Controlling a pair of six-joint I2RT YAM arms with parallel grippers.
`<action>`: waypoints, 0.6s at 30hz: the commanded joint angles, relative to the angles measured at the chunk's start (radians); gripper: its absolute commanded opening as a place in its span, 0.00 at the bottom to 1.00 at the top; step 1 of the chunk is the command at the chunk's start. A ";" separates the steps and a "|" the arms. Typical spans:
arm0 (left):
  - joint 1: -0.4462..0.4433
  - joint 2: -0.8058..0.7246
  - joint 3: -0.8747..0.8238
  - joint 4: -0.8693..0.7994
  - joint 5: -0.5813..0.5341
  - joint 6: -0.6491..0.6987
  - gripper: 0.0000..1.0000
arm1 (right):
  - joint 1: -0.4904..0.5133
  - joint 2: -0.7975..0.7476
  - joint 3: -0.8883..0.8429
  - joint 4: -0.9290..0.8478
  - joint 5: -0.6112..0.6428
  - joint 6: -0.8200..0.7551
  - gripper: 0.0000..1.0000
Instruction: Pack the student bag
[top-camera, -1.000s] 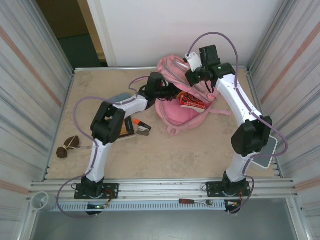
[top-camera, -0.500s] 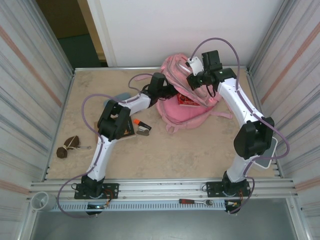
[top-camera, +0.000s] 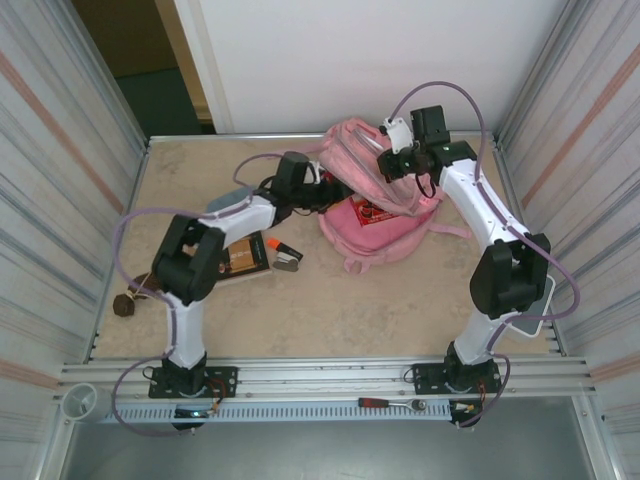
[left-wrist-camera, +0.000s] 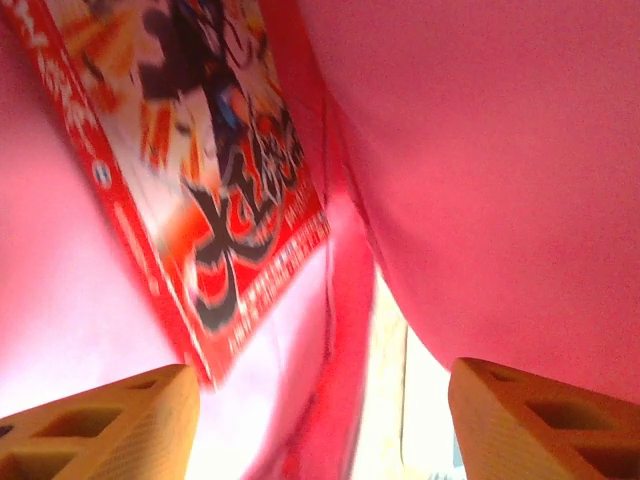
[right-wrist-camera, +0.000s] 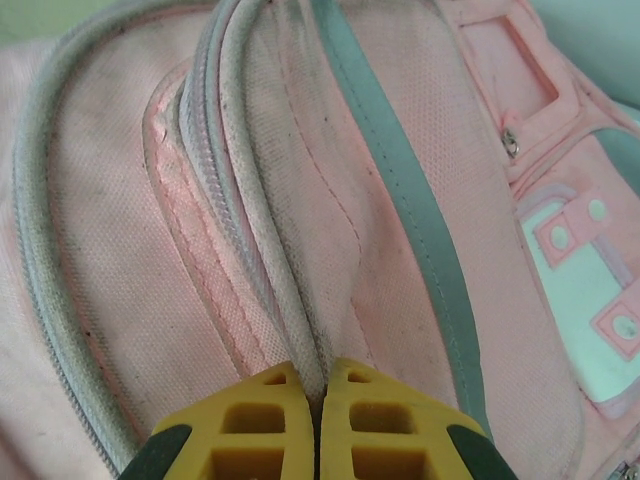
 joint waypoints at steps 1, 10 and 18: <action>0.035 -0.189 -0.123 -0.074 0.026 0.124 0.69 | -0.012 -0.035 -0.050 0.055 -0.024 0.053 0.00; 0.240 -0.618 -0.437 -0.365 -0.144 0.294 0.81 | -0.013 -0.074 -0.330 0.070 -0.011 0.214 0.17; 0.512 -0.679 -0.537 -0.484 -0.312 0.313 0.83 | 0.074 -0.171 -0.400 0.146 -0.027 0.317 0.70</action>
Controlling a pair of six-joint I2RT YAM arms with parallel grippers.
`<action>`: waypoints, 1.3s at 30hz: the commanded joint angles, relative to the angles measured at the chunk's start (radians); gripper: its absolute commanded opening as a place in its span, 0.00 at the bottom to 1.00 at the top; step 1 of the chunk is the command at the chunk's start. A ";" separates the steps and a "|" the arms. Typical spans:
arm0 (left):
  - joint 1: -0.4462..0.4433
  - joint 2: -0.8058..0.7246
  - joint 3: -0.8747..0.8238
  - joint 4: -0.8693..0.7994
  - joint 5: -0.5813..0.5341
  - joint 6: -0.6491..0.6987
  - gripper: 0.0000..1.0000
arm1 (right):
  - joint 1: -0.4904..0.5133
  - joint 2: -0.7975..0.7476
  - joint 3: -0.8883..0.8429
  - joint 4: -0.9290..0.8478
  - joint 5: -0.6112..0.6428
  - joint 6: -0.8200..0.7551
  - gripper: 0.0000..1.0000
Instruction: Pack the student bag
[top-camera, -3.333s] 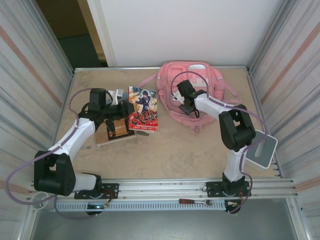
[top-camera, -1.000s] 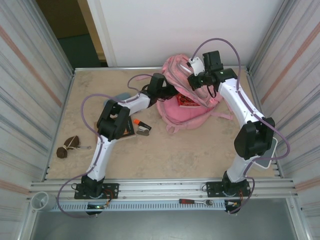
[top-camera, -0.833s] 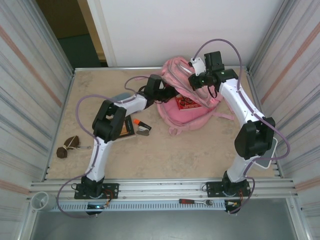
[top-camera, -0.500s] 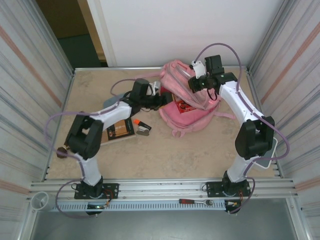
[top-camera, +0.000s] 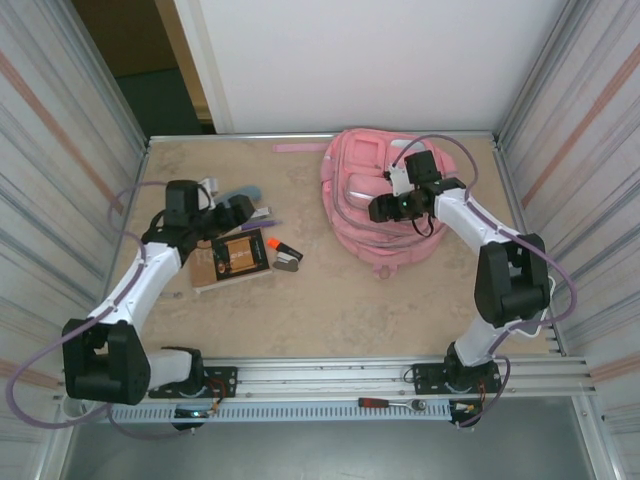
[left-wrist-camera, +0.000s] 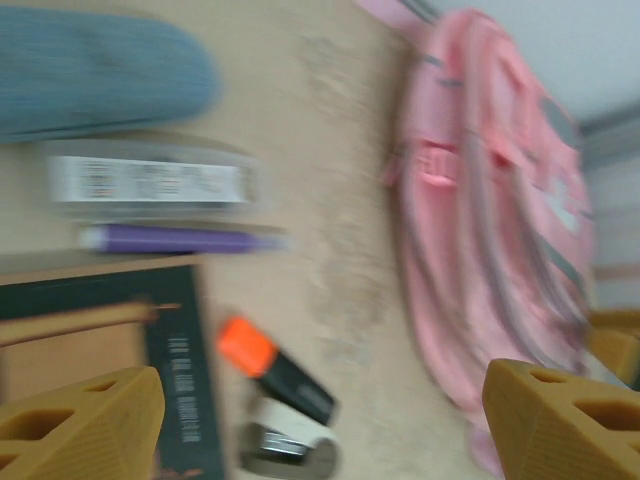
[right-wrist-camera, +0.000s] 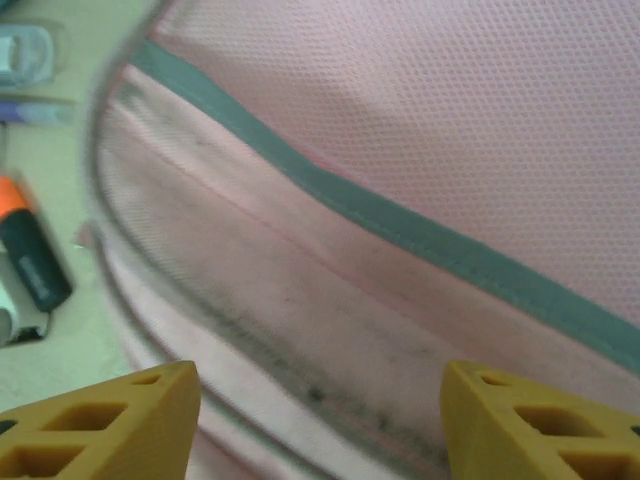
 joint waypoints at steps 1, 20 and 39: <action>0.087 0.039 -0.051 -0.099 -0.087 0.010 0.83 | 0.075 -0.094 -0.015 0.068 -0.001 0.070 0.72; -0.018 -0.025 -0.381 -0.112 -0.113 -0.181 0.78 | 0.177 -0.105 -0.116 0.132 -0.040 0.137 0.81; -0.697 -0.044 -0.204 -0.186 -0.136 -0.317 0.79 | 0.217 -0.161 -0.205 0.113 -0.138 0.254 0.80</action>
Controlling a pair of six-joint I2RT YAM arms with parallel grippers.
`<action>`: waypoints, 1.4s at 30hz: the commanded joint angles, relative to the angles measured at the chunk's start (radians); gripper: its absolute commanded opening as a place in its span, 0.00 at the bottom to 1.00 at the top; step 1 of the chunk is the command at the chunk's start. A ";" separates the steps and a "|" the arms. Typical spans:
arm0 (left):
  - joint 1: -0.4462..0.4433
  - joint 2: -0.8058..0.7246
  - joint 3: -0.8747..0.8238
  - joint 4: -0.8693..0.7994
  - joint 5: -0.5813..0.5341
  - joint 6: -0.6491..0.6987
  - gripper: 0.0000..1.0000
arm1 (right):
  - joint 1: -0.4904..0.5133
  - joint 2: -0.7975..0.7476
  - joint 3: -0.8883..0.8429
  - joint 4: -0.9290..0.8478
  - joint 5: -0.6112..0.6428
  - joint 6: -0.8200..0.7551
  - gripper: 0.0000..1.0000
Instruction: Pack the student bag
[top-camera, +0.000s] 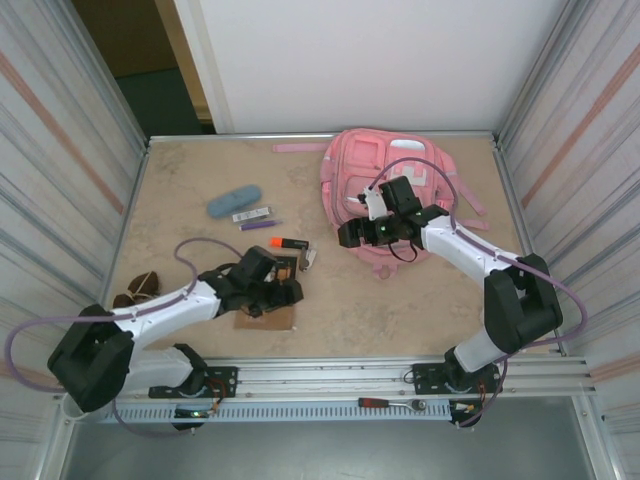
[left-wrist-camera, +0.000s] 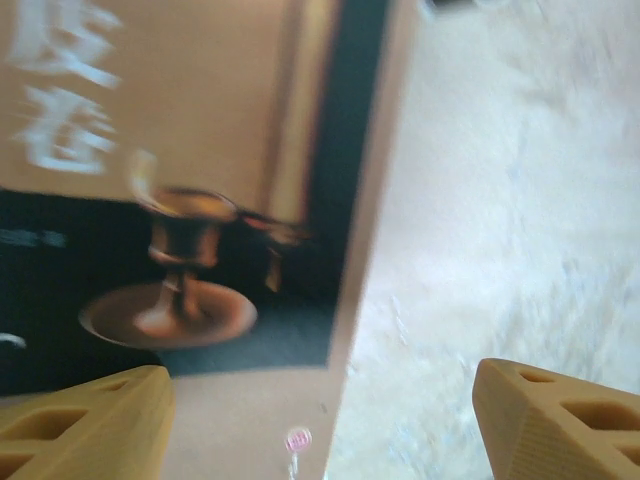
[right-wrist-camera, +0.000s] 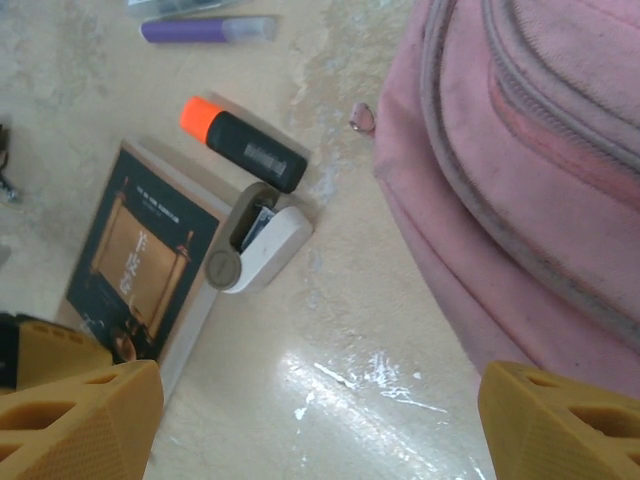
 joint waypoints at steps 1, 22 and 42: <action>-0.029 -0.037 0.100 -0.143 -0.007 0.070 0.79 | 0.025 -0.031 -0.005 -0.044 -0.017 0.083 0.79; 0.619 -0.246 -0.098 -0.020 0.060 0.423 0.89 | 0.431 0.191 0.058 0.114 0.169 0.582 0.80; 0.616 -0.199 -0.234 0.063 0.183 0.342 0.73 | 0.463 0.378 0.091 0.264 0.117 0.691 0.56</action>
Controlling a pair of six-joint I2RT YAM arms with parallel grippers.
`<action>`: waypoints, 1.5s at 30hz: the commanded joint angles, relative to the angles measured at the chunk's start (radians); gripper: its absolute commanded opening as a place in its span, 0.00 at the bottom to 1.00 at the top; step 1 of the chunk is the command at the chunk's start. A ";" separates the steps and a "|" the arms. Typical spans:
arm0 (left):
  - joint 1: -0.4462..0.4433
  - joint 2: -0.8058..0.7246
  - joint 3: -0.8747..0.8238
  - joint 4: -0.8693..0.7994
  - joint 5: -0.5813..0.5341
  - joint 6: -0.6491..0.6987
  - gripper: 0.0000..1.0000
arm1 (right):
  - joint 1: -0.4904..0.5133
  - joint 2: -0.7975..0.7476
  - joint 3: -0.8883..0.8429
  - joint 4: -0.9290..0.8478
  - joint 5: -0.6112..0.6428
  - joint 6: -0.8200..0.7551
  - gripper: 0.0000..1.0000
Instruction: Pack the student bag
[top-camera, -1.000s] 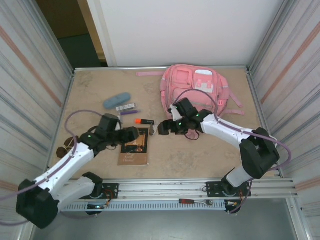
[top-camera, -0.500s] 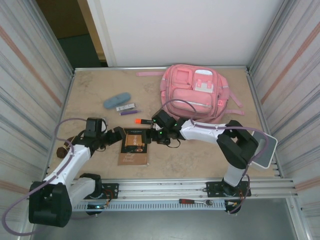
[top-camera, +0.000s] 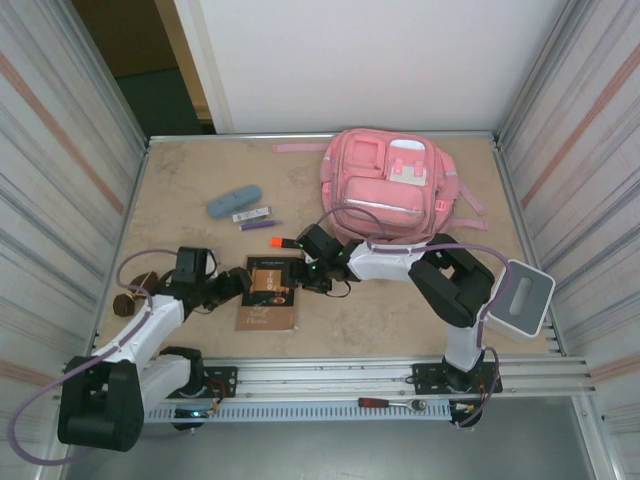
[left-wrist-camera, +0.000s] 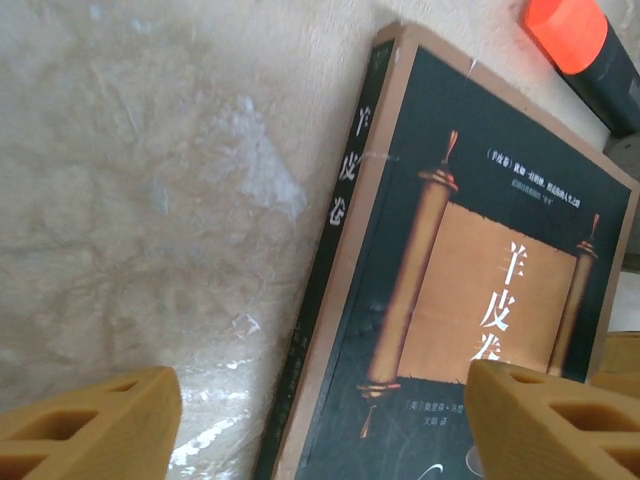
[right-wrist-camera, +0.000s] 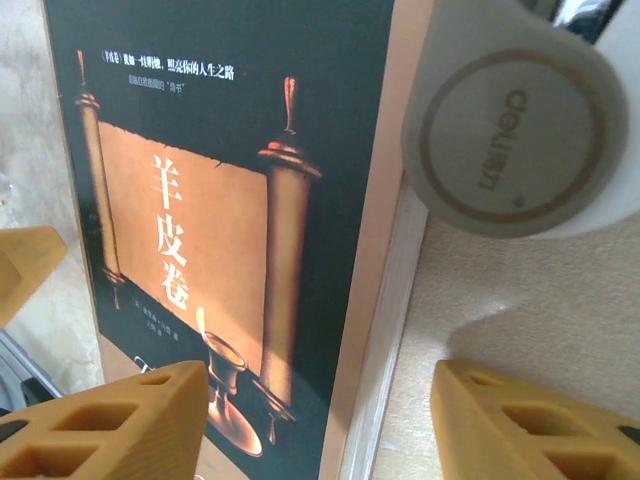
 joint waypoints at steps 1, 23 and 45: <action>0.002 0.017 -0.036 0.053 0.073 -0.018 0.71 | 0.012 0.031 0.029 0.037 -0.022 0.019 0.53; 0.052 -0.111 -0.093 0.059 0.145 -0.113 0.54 | 0.046 0.009 0.116 0.103 -0.081 -0.032 0.00; 0.134 -0.190 0.112 0.340 0.622 -0.347 0.91 | -0.202 -0.357 0.104 0.218 -0.463 -0.009 0.00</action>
